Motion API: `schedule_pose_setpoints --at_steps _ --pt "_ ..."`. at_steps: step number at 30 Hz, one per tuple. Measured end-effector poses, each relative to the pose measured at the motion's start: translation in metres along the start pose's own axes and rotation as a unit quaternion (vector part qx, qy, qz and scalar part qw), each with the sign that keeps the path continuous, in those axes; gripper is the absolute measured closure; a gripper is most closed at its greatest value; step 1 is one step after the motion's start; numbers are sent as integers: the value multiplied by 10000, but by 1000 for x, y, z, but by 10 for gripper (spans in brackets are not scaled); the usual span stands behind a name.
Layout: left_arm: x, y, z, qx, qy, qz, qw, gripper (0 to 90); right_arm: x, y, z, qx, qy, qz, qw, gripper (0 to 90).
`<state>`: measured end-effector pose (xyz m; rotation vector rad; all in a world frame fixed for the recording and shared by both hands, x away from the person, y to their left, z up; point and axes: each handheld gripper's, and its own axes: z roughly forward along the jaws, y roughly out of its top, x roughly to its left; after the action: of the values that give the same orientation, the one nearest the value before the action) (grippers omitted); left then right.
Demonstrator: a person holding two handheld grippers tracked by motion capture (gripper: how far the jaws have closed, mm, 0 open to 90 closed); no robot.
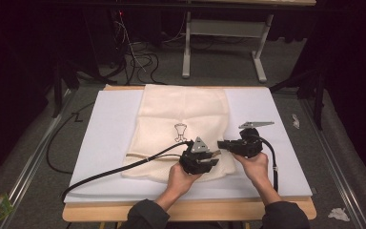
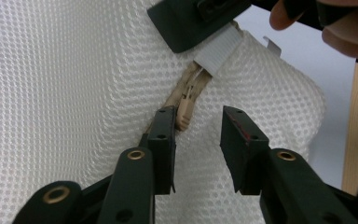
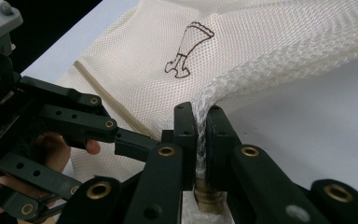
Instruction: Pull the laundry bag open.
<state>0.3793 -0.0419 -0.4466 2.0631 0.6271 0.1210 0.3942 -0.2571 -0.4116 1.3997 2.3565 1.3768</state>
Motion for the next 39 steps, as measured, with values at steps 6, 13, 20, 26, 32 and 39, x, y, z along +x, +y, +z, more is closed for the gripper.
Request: schedule_pose_setpoints --at_steps 6,13,20,26,32,39 --pt "0 2 1 -33 1 -58 10000 741 0 0 0 11 12 4 10000 865" --pt "2 2 1 34 1 -41 10000 838 1 0 1 24 15 1 10000 864" --pt "2 2 -1 64 -46 18 10000 864 1 -1 0 60 -22 -80 9999 864" --pt "1 2 -5 151 11 173 9997 868 -2 -5 -1 73 -12 -64 10000 864" --pt "2 2 -7 195 16 220 9996 870 -3 -5 -2 68 -15 -94 9999 864" --pt "2 2 -9 216 4 250 9995 870 -5 -7 -2 64 5 -75 10000 865"
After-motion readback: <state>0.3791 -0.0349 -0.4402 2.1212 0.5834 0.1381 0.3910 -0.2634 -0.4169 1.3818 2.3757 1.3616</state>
